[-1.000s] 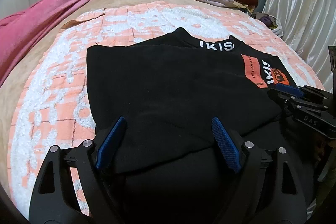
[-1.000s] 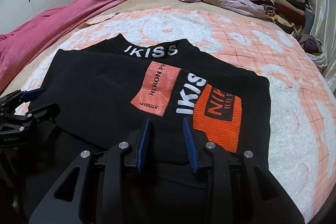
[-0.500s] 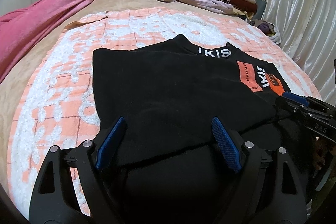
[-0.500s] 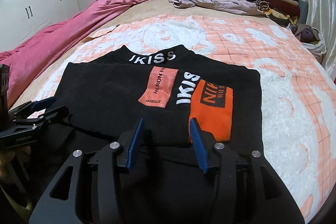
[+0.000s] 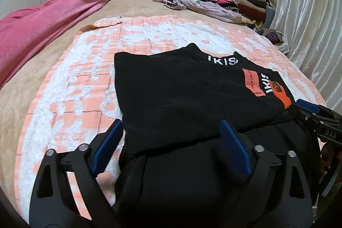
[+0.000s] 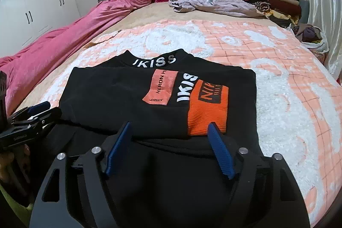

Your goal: Fold small clothes

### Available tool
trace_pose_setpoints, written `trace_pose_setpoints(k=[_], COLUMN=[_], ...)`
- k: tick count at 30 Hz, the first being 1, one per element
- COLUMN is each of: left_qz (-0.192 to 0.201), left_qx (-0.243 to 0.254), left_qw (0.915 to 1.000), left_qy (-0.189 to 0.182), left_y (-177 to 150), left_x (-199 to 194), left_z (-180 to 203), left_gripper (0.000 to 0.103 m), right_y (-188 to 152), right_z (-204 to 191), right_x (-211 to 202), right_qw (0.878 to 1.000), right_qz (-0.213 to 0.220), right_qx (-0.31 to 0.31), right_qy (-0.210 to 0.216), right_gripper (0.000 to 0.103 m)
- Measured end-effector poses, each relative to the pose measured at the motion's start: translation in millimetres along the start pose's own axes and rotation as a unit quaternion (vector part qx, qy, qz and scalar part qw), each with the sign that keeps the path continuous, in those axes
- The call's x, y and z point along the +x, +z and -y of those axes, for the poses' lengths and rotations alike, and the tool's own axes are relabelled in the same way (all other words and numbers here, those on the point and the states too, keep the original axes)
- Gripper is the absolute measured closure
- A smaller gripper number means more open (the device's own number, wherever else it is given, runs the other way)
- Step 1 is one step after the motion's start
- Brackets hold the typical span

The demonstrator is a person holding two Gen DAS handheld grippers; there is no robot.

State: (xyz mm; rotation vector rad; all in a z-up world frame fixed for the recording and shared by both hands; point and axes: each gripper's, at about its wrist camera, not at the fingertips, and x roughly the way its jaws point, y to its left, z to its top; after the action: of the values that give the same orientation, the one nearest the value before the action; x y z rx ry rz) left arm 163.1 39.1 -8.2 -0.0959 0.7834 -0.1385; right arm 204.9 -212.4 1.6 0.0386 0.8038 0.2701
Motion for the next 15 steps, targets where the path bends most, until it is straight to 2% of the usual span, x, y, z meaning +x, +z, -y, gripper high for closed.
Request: trace_pose_setpoints(k=[3,15], left_qz=[0.004,0.006], left_qx=[-0.001,0.0], left_qw=[1.0,0.9999], left_qy=[0.001,0.015], left_y=[-5,-28], left_x=[-7,-24], left_z=[-1,-5], left_gripper=[0.011,0.01], right_y=[-1,-9], right_z=[2,4], right_x=[-5,-17], right_qw=[1.0,1.0], right_qz=[0.006,0.0], right_qx=[0.005,0.012], right_qy=[-0.005,-0.009], right_gripper=[0.019,0.019])
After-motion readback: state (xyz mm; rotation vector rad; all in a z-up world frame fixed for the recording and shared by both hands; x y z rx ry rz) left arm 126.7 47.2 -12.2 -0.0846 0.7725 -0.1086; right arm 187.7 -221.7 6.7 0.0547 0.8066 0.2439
